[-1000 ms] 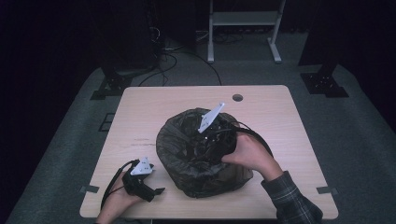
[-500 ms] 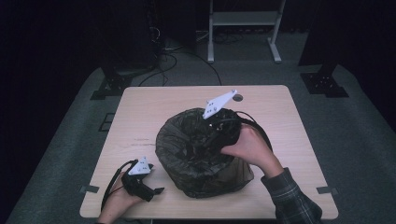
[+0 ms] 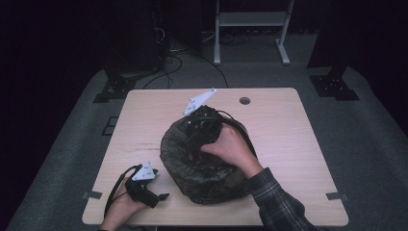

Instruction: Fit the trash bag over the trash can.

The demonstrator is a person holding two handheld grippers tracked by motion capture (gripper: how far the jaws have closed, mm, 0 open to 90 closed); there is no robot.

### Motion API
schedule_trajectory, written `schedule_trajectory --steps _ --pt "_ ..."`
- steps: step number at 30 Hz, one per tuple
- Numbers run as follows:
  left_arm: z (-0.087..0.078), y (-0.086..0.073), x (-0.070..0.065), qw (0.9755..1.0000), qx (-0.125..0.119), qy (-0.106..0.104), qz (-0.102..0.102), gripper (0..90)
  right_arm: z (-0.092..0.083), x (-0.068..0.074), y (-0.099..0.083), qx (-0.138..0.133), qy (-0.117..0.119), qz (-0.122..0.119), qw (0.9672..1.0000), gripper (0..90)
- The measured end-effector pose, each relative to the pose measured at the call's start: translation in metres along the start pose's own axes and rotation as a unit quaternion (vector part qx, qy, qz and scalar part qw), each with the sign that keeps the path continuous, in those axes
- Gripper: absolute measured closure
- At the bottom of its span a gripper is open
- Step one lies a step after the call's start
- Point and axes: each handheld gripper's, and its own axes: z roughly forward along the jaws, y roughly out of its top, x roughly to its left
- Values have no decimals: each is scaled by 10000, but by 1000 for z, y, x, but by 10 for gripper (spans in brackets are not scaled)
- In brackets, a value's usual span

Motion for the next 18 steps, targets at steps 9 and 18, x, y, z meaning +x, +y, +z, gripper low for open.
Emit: schedule_trajectory --steps 9,18 --pt "0 0 0 10000 4 1 2 0 36 0 2 878 55 -33 9961 118" --pt "0 0 0 10000 3 2 0 0 43 2 3 1155 -130 -128 9931 119"
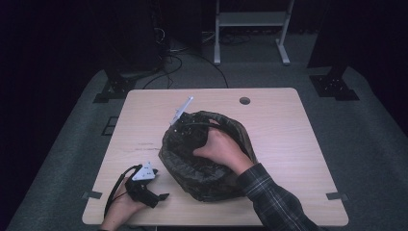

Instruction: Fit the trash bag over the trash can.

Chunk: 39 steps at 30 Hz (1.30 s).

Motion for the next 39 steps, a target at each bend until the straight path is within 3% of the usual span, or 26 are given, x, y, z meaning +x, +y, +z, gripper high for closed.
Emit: schedule_trajectory --steps 9,14,26,31,39 --pt "0 0 0 10000 0 -7 -3 0 10 1 -1 436 148 -9 9989 120" --pt "0 0 0 10000 4 -4 -2 0 -4 2 1 17 150 9 9999 120" --pt "0 0 0 10000 1 1 -1 0 -47 5 -8 -557 82 -64 9984 120" --pt "0 0 0 10000 2 -11 5 0 -76 5 -32 -930 -8 -7 9957 119" --pt "0 0 0 10000 3 -9 8 0 -104 2 -61 -1196 -142 142 9926 119"
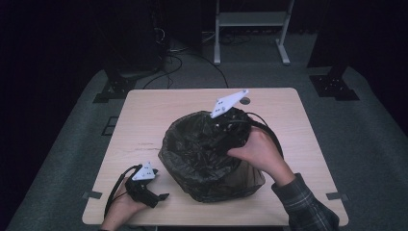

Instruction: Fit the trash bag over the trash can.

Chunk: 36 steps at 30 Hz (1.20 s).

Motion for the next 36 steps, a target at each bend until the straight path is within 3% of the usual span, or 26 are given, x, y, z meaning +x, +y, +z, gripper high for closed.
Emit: schedule_trajectory --steps 2,9,18,24,30,36 --pt "0 0 0 10000 0 0 0 0 -12 -2 -11 -109 -64 67 9999 120" --pt "0 0 0 10000 -2 -1 -1 0 -31 -4 -36 -264 -156 244 9992 120" --pt "0 0 0 10000 -3 0 -2 0 -60 -8 -85 -710 -321 600 9952 120" --pt "0 0 0 10000 7 -2 1 0 -67 -8 -113 -779 -400 756 9933 120" --pt "0 0 0 10000 6 -2 -1 0 -67 -4 -152 -860 -445 965 9906 120" --pt "0 0 0 10000 8 -2 1 0 -63 0 -174 -838 -418 1081 9897 120"
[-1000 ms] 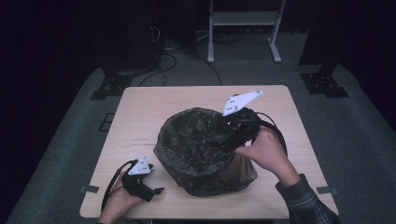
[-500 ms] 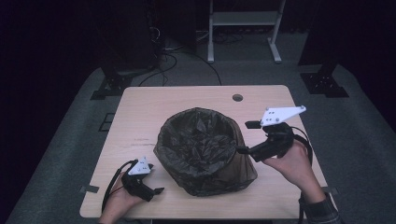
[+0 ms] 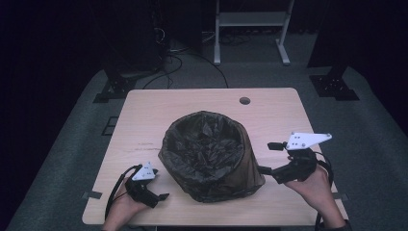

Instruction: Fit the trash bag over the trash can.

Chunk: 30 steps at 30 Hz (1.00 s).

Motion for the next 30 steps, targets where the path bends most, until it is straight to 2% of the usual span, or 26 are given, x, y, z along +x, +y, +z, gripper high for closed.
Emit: schedule_trajectory --steps 5,13,18,24,30 --pt "0 0 0 10000 -13 2 -14 0 2 -2 -23 17 22 123 9999 120" --pt "0 0 0 10000 -13 1 -16 0 4 -2 -48 138 28 249 9996 120" --pt "0 0 0 10000 -13 3 -14 0 11 -1 -66 351 40 252 9991 120" --pt "0 0 0 10000 -12 2 -12 0 21 1 -91 603 -55 288 9977 120" --pt "0 0 0 10000 -12 1 -13 0 29 3 -107 734 -159 255 9969 119"
